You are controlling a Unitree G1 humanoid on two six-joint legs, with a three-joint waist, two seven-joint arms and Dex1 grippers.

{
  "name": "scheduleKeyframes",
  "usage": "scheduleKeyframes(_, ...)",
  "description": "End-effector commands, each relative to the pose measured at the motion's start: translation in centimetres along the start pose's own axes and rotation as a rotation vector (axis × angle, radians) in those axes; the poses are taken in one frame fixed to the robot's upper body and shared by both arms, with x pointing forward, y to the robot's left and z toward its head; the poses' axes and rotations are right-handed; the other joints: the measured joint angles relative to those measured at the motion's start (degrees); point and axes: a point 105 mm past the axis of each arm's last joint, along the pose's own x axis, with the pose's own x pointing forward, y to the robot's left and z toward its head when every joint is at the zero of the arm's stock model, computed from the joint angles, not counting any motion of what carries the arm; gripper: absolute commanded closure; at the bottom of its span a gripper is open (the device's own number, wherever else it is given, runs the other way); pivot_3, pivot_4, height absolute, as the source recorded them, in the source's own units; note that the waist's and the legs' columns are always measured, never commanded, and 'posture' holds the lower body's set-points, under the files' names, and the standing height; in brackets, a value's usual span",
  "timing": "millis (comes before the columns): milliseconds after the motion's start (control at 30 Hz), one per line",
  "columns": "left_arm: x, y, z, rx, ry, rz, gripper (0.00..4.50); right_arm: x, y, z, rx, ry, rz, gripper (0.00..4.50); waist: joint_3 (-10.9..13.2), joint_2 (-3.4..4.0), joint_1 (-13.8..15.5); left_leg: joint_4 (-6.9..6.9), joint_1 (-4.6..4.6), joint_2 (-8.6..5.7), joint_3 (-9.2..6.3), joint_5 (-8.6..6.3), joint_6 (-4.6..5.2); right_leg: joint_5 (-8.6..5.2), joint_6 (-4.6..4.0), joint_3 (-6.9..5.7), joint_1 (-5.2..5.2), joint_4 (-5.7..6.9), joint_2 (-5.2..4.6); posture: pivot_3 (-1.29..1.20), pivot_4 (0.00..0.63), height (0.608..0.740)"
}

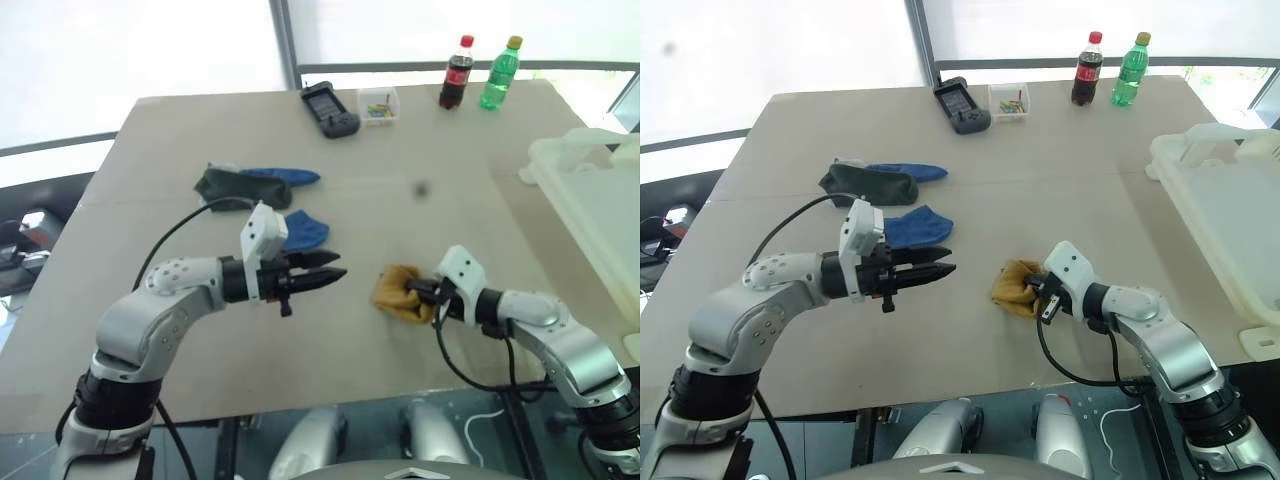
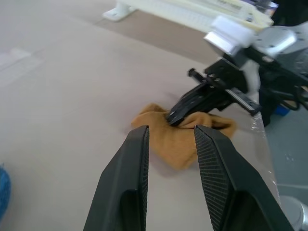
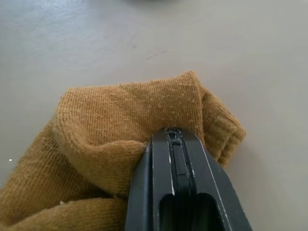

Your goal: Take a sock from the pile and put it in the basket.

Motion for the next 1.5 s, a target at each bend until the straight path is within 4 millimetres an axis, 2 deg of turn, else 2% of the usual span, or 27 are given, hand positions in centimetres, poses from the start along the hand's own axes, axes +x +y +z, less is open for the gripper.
scheduleKeyframes(33, -1.4, -0.7, 1.3, 0.083, -0.022, -0.020, 2.95, -0.7, -0.6, 0.5, 0.041, -0.033, -0.007, 4.45, 0.04, 0.02, 0.02, 0.00, 0.01, 0.00, 0.00, 0.00, 0.00, 0.00, 0.00, 0.00, 0.00, 0.00, 0.01, 0.00, 0.150, 0.740)
scheduleKeyframes(100, -2.1, -0.6, 0.9, 0.096, 0.006, -0.005, 2.95, -1.6, -0.7, 2.2, 0.076, -0.107, 0.013, 4.45, 0.13, 0.03, 0.02, 0.00, 0.00, 0.01, -0.05, 0.00, 0.00, 0.00, 0.00, -0.03, 0.00, 0.02, 0.01, 0.00, 0.150, 0.740)
scheduleKeyframes(133, -2.4, -0.6, 0.6, 0.100, 0.021, -0.001, 2.95, -2.1, -0.4, 3.0, 0.104, -0.143, 0.034, 3.92, 0.21, 0.09, 0.03, 0.00, -0.01, 0.02, -0.06, 0.00, 0.00, 0.00, 0.00, -0.03, -0.01, 0.02, 0.01, 0.00, 0.150, 0.740)
scheduleKeyframes(167, -2.7, -0.6, 0.4, 0.104, 0.032, 0.000, 2.95, -2.6, -0.3, 3.5, 0.120, -0.159, 0.043, 3.75, 0.25, 0.10, 0.05, -0.01, -0.01, 0.02, -0.05, 0.00, 0.00, 0.00, -0.01, -0.02, -0.01, 0.01, 0.00, 0.00, 0.150, 0.740)
scheduleKeyframes(267, -2.9, -0.6, 0.1, 0.111, 0.041, 0.005, 2.95, -3.2, 0.0, 3.9, 0.157, -0.173, 0.065, 2.17, 0.30, 0.10, 0.08, -0.05, -0.06, 0.02, -0.09, 0.00, 0.01, 0.00, -0.01, -0.05, -0.02, -0.06, -0.01, 0.00, 0.150, 0.740)
scheduleKeyframes(333, -2.9, -0.6, -0.1, 0.117, 0.046, 0.009, 2.95, -3.2, 0.0, 3.8, 0.182, -0.166, 0.062, 1.35, 0.31, 0.10, 0.06, -0.06, -0.10, 0.02, -0.11, -0.01, 0.02, 0.01, -0.01, -0.07, -0.02, -0.14, -0.03, 0.00, 0.150, 0.740)
scheduleKeyframes(400, -2.9, -0.8, -0.3, 0.117, 0.051, 0.009, 2.95, -2.8, 0.0, 3.4, 0.202, -0.147, 0.057, 0.31, 0.32, 0.11, 0.05, -0.06, -0.11, 0.02, -0.10, -0.02, 0.05, 0.01, -0.01, -0.07, -0.02, -0.17, -0.04, 0.00, 0.150, 0.740)
scheduleKeyframes(433, -2.9, -0.9, -0.4, 0.117, 0.053, 0.009, 2.95, -2.5, 0.0, 3.1, 0.211, -0.136, 0.052, 0.02, 0.33, 0.12, -0.02, -0.06, -0.11, 0.02, -0.09, -0.03, 0.06, 0.01, -0.01, -0.06, -0.02, -0.18, -0.06, 0.00, 0.150, 0.740)
scheduleKeyframes(667, -3.1, -1.2, -0.7, 0.100, 0.059, 0.028, 2.95, -0.6, -0.4, 0.3, 0.261, -0.002, 0.009, 0.02, 0.37, 0.13, -0.01, -0.09, -0.11, 0.03, -0.07, -0.03, 0.06, 0.01, -0.01, -0.05, -0.04, -0.18, -0.06, 0.00, 0.150, 0.740)
scheduleKeyframes(733, -3.1, -1.3, -0.8, 0.096, 0.058, 0.036, 2.95, -0.2, 0.0, -0.6, 0.258, 0.042, 0.033, 0.02, 0.37, 0.13, 0.00, -0.09, -0.12, 0.03, -0.07, -0.03, 0.06, 0.01, -0.01, -0.05, -0.04, -0.18, -0.06, 0.00, 0.150, 0.740)
scheduleKeyframes(967, -3.3, -1.5, -0.9, 0.098, 0.053, 0.072, 2.95, 0.9, 0.9, -2.7, 0.105, 0.137, 0.049, 0.02, 0.34, 0.10, -0.17, -0.10, -0.02, 0.07, -0.04, -0.03, 0.06, 0.01, -0.01, -0.03, 0.00, -0.17, -0.05, 0.00, 0.150, 0.740)
scheduleKeyframes(1067, -3.2, -1.6, -1.0, 0.100, 0.046, 0.087, 2.95, 1.0, 1.0, -3.3, 0.041, 0.143, 0.055, 0.84, 0.30, 0.06, -0.17, -0.09, 0.06, 0.08, -0.04, -0.03, 0.05, 0.01, -0.01, -0.05, 0.02, -0.15, -0.01, 0.00, 0.150, 0.740)
scheduleKeyframes(1100, -3.2, -1.5, -1.1, 0.101, 0.044, 0.092, 2.95, 1.0, 1.0, -3.2, 0.050, 0.134, 0.057, 1.37, 0.27, 0.01, -0.16, -0.08, 0.12, 0.08, -0.03, -0.03, 0.05, 0.01, 0.00, -0.04, 0.08, -0.15, -0.01, 0.00, 0.150, 0.740)
scheduleKeyframes(1267, -2.9, -1.0, -1.0, 0.112, 0.020, 0.114, 2.95, -0.1, -0.9, -0.2, 0.118, -0.015, -0.005, 3.53, 0.27, 0.01, 0.03, 0.01, 0.14, 0.09, -0.05, -0.02, 0.04, 0.07, -0.06, -0.06, 0.15, -0.14, 0.04, 0.00, 0.150, 0.740)
scheduleKeyframes(1400, -2.1, -0.4, -0.2, 0.136, -0.026, 0.119, 2.95, -2.8, -4.6, 4.6, 0.247, -0.280, -0.130, 4.40, 0.35, 0.06, 0.29, 0.03, 0.11, 0.08, -0.07, -0.01, 0.04, 0.08, -0.08, -0.09, 0.15, -0.14, 0.08, 0.00, 0.150, 0.740)
scheduleKeyframes(1433, -1.9, -0.2, 0.0, 0.140, -0.041, 0.122, 2.95, -3.6, -5.6, 5.4, 0.271, -0.328, -0.174, 4.45, 0.37, 0.08, 0.20, 0.04, 0.06, 0.06, -0.09, -0.01, 0.03, 0.08, -0.08, -0.09, 0.13, -0.14, 0.08, 0.00, 0.150, 0.740)
scheduleKeyframes(1500, -1.1, 0.2, 1.2, 0.152, -0.107, 0.134, 2.95, -6.0, -8.9, 7.1, 0.323, -0.428, -0.335, 4.45, 0.38, 0.08, 0.11, 0.02, 0.00, 0.05, -0.07, -0.01, 0.03, 0.10, -0.09, -0.06, 0.10, -0.15, 0.07, 0.00, 0.150, 0.740)
